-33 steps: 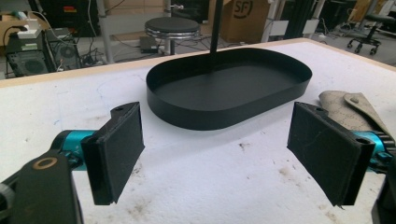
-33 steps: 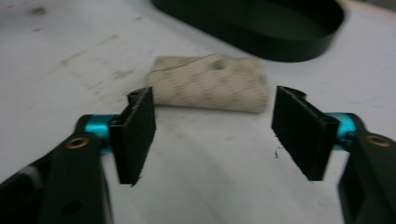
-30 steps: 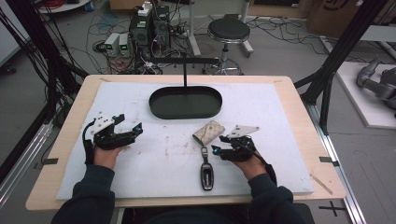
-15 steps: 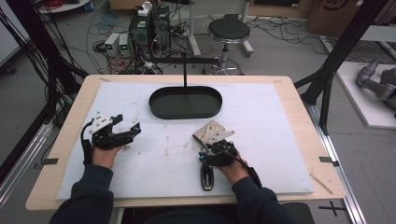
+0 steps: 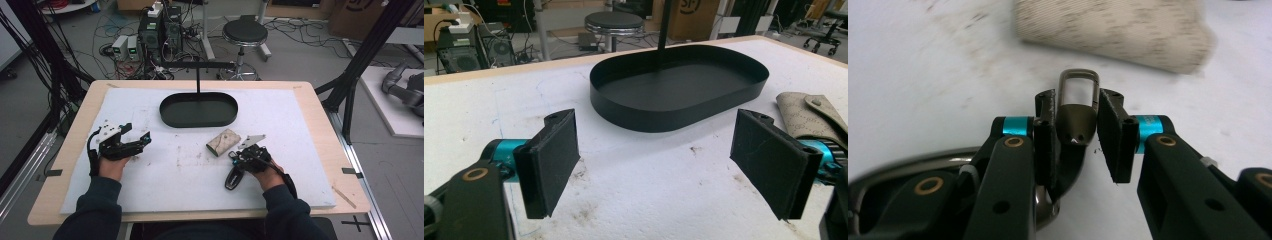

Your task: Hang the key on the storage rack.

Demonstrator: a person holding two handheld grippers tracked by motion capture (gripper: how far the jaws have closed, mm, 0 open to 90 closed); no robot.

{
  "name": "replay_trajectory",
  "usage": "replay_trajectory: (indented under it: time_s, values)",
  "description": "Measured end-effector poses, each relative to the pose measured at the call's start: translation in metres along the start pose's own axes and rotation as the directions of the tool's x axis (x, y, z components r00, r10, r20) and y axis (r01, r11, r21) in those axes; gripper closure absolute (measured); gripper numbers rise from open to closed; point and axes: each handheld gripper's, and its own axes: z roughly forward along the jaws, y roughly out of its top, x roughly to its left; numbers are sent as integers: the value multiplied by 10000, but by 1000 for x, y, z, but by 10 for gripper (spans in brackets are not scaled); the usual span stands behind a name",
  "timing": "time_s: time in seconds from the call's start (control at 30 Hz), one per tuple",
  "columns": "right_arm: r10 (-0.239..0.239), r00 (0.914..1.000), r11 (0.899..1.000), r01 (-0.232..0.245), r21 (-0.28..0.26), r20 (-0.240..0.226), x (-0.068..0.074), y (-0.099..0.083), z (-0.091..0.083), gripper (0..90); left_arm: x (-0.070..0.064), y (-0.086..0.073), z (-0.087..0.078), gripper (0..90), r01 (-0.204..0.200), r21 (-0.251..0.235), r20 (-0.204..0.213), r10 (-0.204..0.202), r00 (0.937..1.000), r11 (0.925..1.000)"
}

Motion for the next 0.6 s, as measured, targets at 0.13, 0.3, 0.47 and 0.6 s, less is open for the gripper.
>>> replay_trajectory:
  time_s: [0.13,0.3,0.47,0.6]
  values:
    - [799,9968,9967,-799,-144,48,-9,-4,0,618,0,0,0,194,-16,8,16,16,10000,10000]
    - [1579,9867,9869,-1565,-389,385,-4,-4,-9,372,0,0,0,195,47,9,24,-47,10000,10000]
    - [1793,9836,9838,-1793,12,-181,7,-8,-6,260,0,-1,1,200,11,107,52,-12,10000,9999]
    - [1830,9825,9827,-1817,368,-355,16,-5,-5,211,0,0,1,200,25,109,44,-26,10000,9999]
